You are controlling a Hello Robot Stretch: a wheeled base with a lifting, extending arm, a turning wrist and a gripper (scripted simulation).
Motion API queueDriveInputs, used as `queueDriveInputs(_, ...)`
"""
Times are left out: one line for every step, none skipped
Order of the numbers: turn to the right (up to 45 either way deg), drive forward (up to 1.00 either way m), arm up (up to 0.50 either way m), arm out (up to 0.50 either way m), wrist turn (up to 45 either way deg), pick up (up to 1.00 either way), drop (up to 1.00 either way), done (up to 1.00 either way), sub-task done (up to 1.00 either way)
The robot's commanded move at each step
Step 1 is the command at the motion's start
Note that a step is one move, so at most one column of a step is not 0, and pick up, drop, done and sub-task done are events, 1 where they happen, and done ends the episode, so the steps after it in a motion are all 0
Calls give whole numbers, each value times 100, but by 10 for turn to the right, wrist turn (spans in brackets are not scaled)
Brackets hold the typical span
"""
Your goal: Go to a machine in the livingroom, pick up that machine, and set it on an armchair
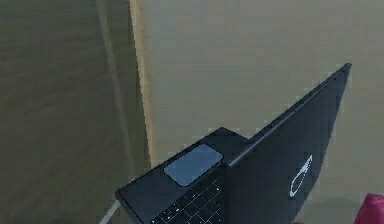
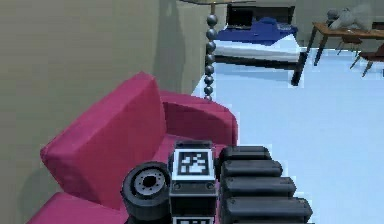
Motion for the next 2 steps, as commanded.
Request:
queueDriveInputs(150,0,0,0,0,0,0,0,0)
queueDriveInputs(0,25,0,0,0,0,0,0,0)
